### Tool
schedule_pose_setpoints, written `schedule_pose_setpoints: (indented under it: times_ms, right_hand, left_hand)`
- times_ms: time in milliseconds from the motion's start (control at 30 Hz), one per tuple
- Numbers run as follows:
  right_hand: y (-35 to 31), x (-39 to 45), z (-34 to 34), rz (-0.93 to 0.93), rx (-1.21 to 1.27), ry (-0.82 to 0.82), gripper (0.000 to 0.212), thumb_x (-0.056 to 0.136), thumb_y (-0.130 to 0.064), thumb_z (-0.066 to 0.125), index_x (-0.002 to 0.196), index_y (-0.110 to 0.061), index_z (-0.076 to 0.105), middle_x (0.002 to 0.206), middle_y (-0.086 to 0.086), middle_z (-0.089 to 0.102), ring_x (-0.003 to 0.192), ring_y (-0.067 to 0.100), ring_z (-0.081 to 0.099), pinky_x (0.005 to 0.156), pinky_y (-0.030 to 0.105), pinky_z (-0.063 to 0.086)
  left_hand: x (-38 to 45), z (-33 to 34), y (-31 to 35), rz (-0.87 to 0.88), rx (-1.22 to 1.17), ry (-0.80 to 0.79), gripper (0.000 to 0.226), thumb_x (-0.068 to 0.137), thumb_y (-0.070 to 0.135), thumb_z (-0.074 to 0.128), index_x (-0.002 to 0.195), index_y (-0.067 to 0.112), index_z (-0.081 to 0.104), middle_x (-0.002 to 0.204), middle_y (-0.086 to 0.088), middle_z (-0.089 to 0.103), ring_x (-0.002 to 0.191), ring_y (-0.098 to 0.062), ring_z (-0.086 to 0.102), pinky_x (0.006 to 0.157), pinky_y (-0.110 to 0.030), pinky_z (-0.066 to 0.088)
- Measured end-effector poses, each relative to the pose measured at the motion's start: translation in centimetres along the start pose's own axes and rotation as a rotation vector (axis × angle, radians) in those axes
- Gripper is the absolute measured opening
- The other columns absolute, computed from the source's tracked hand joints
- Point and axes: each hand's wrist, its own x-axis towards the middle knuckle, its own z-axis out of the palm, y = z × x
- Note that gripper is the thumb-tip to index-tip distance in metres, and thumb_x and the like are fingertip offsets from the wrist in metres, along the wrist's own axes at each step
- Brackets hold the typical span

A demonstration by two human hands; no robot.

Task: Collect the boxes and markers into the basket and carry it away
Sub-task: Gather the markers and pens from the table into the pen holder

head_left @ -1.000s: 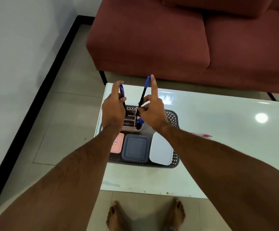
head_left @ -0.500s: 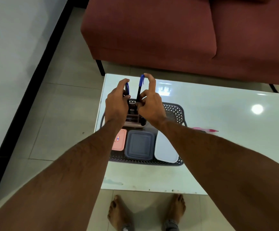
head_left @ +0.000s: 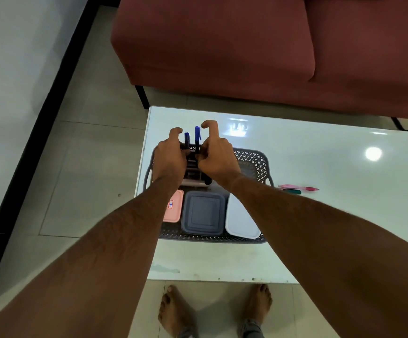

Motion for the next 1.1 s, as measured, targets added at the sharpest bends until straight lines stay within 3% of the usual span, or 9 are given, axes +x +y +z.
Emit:
schedule_pose_setpoints:
  times_ms: [67, 133, 233, 333, 533, 667, 800, 900, 1100]
  right_hand:
    - [0.1, -0.1, 0.1, 0.008, -0.025, -0.025, 0.074, 0.072, 0.004, 0.066, 0.134, -0.017, 0.032, 0.065, 0.001, 0.062, 0.059, 0.017, 0.063, 0.061, 0.035, 0.059]
    - [0.4, -0.1, 0.2, 0.02, -0.028, -0.028, 0.074, 0.073, 0.004, 0.067, 0.135, -0.017, 0.032, 0.067, 0.002, 0.063, 0.06, 0.016, 0.064, 0.063, 0.035, 0.06]
    - [0.6, -0.2, 0.1, 0.021, -0.009, 0.001, 0.07, 0.075, 0.004, 0.064, 0.135, -0.017, 0.034, 0.068, 0.001, 0.062, 0.062, 0.014, 0.063, 0.061, 0.029, 0.055]
    - [1.0, -0.5, -0.7, 0.026, 0.079, 0.042, 0.066, 0.078, 0.006, 0.065, 0.134, -0.016, 0.038, 0.071, 0.002, 0.064, 0.066, 0.013, 0.064, 0.063, 0.022, 0.053]
    - [3.9, -2.0, -4.2, 0.001, 0.111, 0.158, 0.053, 0.083, 0.0, 0.065, 0.13, -0.017, 0.045, 0.081, 0.0, 0.069, 0.074, 0.011, 0.067, 0.07, 0.017, 0.054]
    - [7.3, -3.1, -7.7, 0.017, 0.062, 0.26, 0.039, 0.085, -0.001, 0.06, 0.121, -0.015, 0.053, 0.079, 0.002, 0.068, 0.073, 0.014, 0.066, 0.069, 0.01, 0.046]
    - [11.7, -4.4, -11.8, 0.067, -0.074, 0.368, 0.024, 0.086, 0.002, 0.057, 0.104, -0.01, 0.067, 0.088, 0.005, 0.073, 0.078, 0.016, 0.067, 0.072, 0.0, 0.036]
    - [15.4, -5.8, -14.4, 0.127, -0.176, 0.378, 0.022, 0.09, -0.001, 0.057, 0.101, -0.008, 0.074, 0.101, 0.006, 0.076, 0.093, 0.018, 0.069, 0.085, 0.011, 0.041]
    - [22.4, -8.7, -18.1, 0.291, -0.268, 0.264, 0.031, 0.088, 0.002, 0.053, 0.103, -0.011, 0.076, 0.105, 0.007, 0.074, 0.1, 0.024, 0.067, 0.088, 0.03, 0.048]
  left_hand:
    - [0.0, 0.0, 0.1, -0.058, -0.041, -0.004, 0.05, 0.096, -0.003, 0.047, 0.141, 0.018, 0.045, 0.104, -0.005, 0.066, 0.083, -0.012, 0.066, 0.07, -0.017, 0.049]
    - [-0.1, -0.1, 0.2, -0.081, -0.059, 0.007, 0.046, 0.098, 0.0, 0.046, 0.14, 0.02, 0.046, 0.101, -0.003, 0.065, 0.078, -0.006, 0.063, 0.064, -0.011, 0.045]
    - [-0.4, -0.4, 0.3, -0.02, 0.015, 0.041, 0.05, 0.094, -0.002, 0.056, 0.14, 0.014, 0.046, 0.102, -0.007, 0.067, 0.087, -0.015, 0.067, 0.081, -0.027, 0.057]
    - [-0.5, -0.6, 0.1, 0.025, 0.091, 0.118, 0.045, 0.091, 0.004, 0.062, 0.134, 0.013, 0.051, 0.096, -0.005, 0.07, 0.09, -0.019, 0.067, 0.085, -0.035, 0.057]
    - [-1.6, 0.2, 3.0, 0.138, 0.096, 0.259, 0.031, 0.095, 0.012, 0.059, 0.126, 0.012, 0.054, 0.102, -0.008, 0.068, 0.096, -0.023, 0.064, 0.08, -0.026, 0.043]
    - [-2.3, 2.7, 6.4, 0.244, 0.036, 0.303, 0.029, 0.094, 0.01, 0.055, 0.122, 0.013, 0.054, 0.107, -0.005, 0.063, 0.096, -0.02, 0.062, 0.082, -0.034, 0.054]
    - [-3.2, 7.0, 9.7, 0.349, 0.039, 0.286, 0.027, 0.09, 0.006, 0.055, 0.116, 0.011, 0.057, 0.11, -0.006, 0.061, 0.096, -0.021, 0.059, 0.084, -0.033, 0.051]
    - [-4.5, 10.5, 11.8, 0.439, 0.05, 0.213, 0.02, 0.089, 0.007, 0.054, 0.108, 0.01, 0.06, 0.106, -0.006, 0.061, 0.095, -0.021, 0.058, 0.082, -0.034, 0.051]
    - [-6.7, 17.7, 14.8, 0.571, 0.19, -0.07, 0.012, 0.094, 0.014, 0.057, 0.104, 0.009, 0.062, 0.101, -0.007, 0.063, 0.093, -0.021, 0.059, 0.077, -0.03, 0.048]
